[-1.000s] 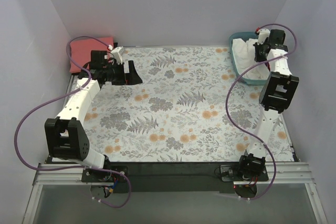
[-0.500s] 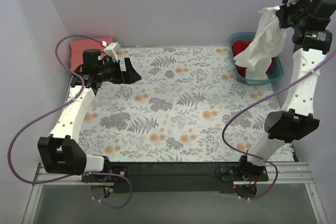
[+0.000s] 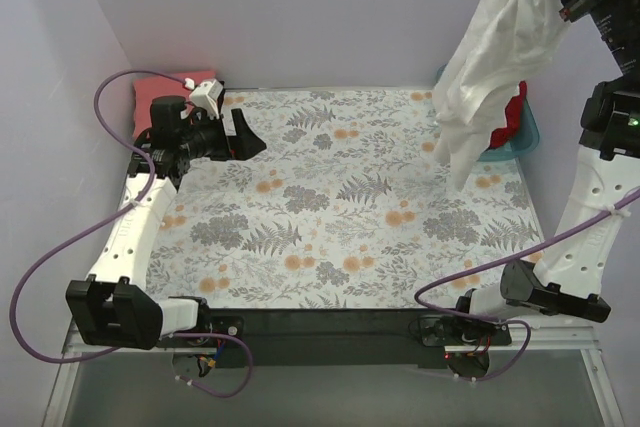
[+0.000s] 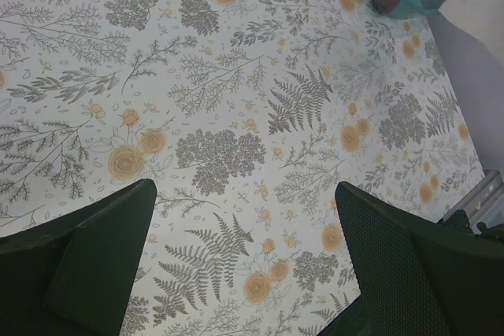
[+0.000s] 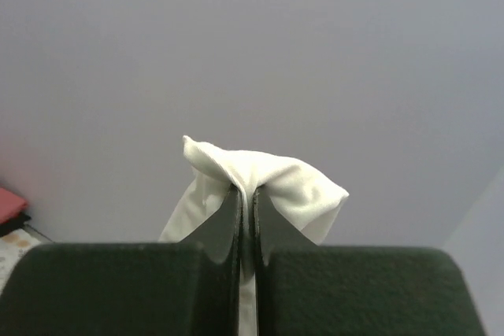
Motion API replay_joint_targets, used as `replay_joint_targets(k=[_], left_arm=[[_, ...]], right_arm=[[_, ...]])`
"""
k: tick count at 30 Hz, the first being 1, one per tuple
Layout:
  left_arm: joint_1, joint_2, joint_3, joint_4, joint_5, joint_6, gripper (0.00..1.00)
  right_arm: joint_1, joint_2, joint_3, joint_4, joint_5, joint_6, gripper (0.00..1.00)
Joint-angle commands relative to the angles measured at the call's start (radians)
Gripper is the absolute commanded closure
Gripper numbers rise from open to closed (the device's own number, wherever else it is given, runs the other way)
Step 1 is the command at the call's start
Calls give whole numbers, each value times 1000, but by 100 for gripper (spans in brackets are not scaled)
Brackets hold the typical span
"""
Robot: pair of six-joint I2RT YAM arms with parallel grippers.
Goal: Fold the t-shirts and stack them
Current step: Move the tshirt to the center of the board
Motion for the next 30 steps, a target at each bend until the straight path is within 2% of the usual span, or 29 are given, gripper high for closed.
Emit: replay_joint_targets(k=[1, 2, 5, 9, 11, 14, 16, 17, 19, 20, 21, 22, 23, 24, 25, 30], left_arm=[[-4, -60, -9, 20, -24, -9, 2], [-4, -65, -12, 18, -16, -6, 2], [-4, -66, -1, 8, -10, -5, 2], [-4, -68, 18, -5, -2, 1, 2], [-4, -66, 26, -21, 7, 11, 2], [-4, -69, 31, -40, 10, 38, 2], [-4, -72, 25, -57, 13, 79, 2], [-4, -74, 22, -63, 15, 95, 2], [-4, -74, 6, -78, 34, 166, 2], [-4, -68, 3, -86, 47, 194, 2], [-4, -62, 0, -96, 62, 227, 2], [-4, -54, 0, -139, 123, 269, 2], [-7, -40, -4, -156, 137, 356, 2], [-13, -36, -15, -167, 142, 382, 2], [-27, -30, -26, -184, 142, 406, 2], [-145, 22, -142, -216, 70, 529, 2]], right_arm=[[4, -19, 4, 312, -114, 236, 99], [10, -17, 4, 324, -126, 304, 99], [71, -5, -10, 309, -168, 371, 99], [218, -31, -118, 246, -193, 357, 99], [326, -56, -221, 190, -212, 340, 99], [366, -97, -413, 150, -228, 334, 97], [329, -126, -519, 88, -222, 305, 72], [308, -129, -613, 70, -223, 288, 40], [262, -120, -671, -33, -220, 171, 6], [231, -108, -700, -89, -181, 123, 2], [217, -82, -708, -138, -158, 79, 2], [199, -65, -712, -247, -124, -36, 2], [196, -48, -714, -309, -99, -89, 2], [196, -25, -718, -365, -78, -147, 2], [196, -18, -731, -472, -64, -185, 6], [209, -80, -957, -578, -10, -318, 9]])
